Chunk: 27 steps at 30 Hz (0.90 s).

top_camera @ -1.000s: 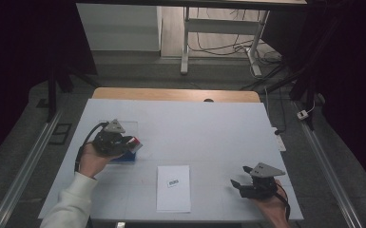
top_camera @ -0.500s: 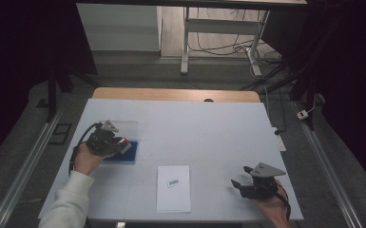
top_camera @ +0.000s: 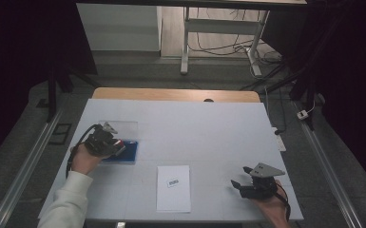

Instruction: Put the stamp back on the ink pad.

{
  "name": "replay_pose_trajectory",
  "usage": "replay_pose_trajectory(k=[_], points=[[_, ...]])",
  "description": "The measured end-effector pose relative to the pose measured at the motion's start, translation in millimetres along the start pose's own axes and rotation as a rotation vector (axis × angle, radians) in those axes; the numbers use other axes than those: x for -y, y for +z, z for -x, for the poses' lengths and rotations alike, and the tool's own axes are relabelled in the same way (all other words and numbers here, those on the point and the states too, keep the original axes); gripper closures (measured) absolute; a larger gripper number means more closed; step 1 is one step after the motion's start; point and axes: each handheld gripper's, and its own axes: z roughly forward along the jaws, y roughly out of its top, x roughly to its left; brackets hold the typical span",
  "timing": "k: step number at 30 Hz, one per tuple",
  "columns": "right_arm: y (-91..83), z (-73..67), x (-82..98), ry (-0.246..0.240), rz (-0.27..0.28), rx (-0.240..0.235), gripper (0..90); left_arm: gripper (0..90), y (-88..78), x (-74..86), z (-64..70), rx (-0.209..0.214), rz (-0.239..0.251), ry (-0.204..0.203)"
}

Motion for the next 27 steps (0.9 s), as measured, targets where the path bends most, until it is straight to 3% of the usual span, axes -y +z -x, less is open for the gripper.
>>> replay_pose_trajectory(k=[1,5,9,14,18,24,27], points=[[0.1,-0.3,0.0,0.0,0.002,0.003,27.0,68.2,-0.8,0.3,0.5,-0.002,0.011,-0.001],[-0.7,0.2,-0.4,0.001,0.002,0.003,27.0,46.0,-10.7,3.6,4.9,-0.006,0.091,-0.021],[-2.1,1.4,-0.1,0.005,0.011,0.001,27.0,33.7,-25.0,19.5,15.7,-0.013,0.17,-0.036],[-2.9,2.9,0.7,0.013,0.025,-0.002,27.0,29.5,-40.9,45.7,30.8,0.012,0.256,-0.071],[-3.4,2.2,-0.8,0.005,0.025,-0.004,27.0,28.3,-47.2,62.0,45.3,0.042,0.295,-0.073],[-2.8,1.7,-1.9,-0.003,0.036,-0.004,26.9,27.9,-47.1,79.9,63.4,0.11,0.305,-0.07],[-5.0,1.9,-2.6,-0.011,0.049,0.004,27.1,27.9,-46.3,82.4,68.3,0.122,0.301,-0.062]])
